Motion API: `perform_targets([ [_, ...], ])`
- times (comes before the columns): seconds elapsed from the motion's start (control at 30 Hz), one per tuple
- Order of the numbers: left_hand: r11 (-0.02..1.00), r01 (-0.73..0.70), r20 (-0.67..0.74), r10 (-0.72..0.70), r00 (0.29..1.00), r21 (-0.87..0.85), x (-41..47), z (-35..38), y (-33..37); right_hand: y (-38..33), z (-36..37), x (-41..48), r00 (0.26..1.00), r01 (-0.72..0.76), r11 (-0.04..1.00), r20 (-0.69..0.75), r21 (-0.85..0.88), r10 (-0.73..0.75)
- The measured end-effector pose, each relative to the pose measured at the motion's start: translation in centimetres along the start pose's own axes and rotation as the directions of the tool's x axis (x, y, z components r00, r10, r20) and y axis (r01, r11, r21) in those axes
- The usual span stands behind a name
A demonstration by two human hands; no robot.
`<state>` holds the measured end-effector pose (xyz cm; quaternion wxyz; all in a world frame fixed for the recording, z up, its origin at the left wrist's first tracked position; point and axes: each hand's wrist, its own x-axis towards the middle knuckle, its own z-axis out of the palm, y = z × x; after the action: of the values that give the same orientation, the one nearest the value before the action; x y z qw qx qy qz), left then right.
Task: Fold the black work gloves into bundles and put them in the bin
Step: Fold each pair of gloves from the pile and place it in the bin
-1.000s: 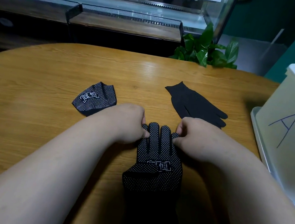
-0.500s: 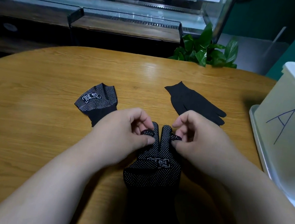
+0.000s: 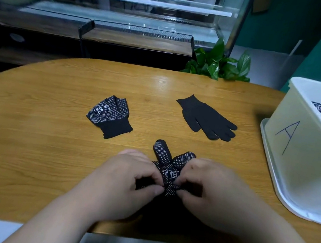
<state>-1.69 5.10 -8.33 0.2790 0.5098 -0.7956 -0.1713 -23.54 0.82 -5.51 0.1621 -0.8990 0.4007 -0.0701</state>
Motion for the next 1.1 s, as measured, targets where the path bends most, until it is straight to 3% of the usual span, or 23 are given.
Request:
perform_targets([
  [0.1, 0.998, 0.027, -0.07, -0.031, 0.997, -0.052, -0.1, 0.0, -0.1, 0.0, -0.6, -0.1, 1.0, 0.02, 0.999, 0.021, 0.043, -0.021],
  [0.17, 0.989, 0.077, -0.118, -0.092, 0.989, -0.126, -0.1, 0.0, -0.2, 0.1, -0.8, -0.1, 0.999, -0.016, 0.992, -0.046, 0.128, 0.022],
  [0.3, 0.95, 0.233, -0.205, -0.275, 0.939, -0.21, 0.9, -0.1, -0.3, 1.0, -0.5, 0.8, 0.905, -0.275, 0.92, -0.247, 0.28, 0.345],
  [0.4, 0.947, 0.312, -0.277, -0.322, 0.905, -0.078, 2.4, -0.4, -0.8, 1.7, -0.5, 2.3, 0.823, -0.489, 0.831, -0.177, 0.264, 0.54],
  [0.57, 0.79, 0.598, -0.056, -0.597, 0.8, 0.131, 5.2, -1.6, -1.5, 1.8, -0.3, 4.4, 0.75, -0.633, 0.737, -0.049, 0.237, 0.659],
  [0.7, 0.712, 0.69, 0.101, -0.702, 0.705, 0.129, 6.8, -1.7, -1.1, 1.5, -0.1, 5.6, 0.712, -0.677, 0.667, 0.049, 0.311, 0.7],
  [0.8, 0.669, 0.742, 0.136, -0.74, 0.659, 0.043, 7.7, -1.3, -1.1, 1.6, 0.2, 6.0, 0.721, -0.658, 0.651, 0.067, 0.379, 0.689],
  [1.1, 0.623, 0.695, 0.083, -0.72, 0.689, -0.359, 7.5, 0.0, -1.0, 1.4, 0.7, 6.0, 0.756, -0.575, 0.624, 0.052, 0.529, 0.653],
])
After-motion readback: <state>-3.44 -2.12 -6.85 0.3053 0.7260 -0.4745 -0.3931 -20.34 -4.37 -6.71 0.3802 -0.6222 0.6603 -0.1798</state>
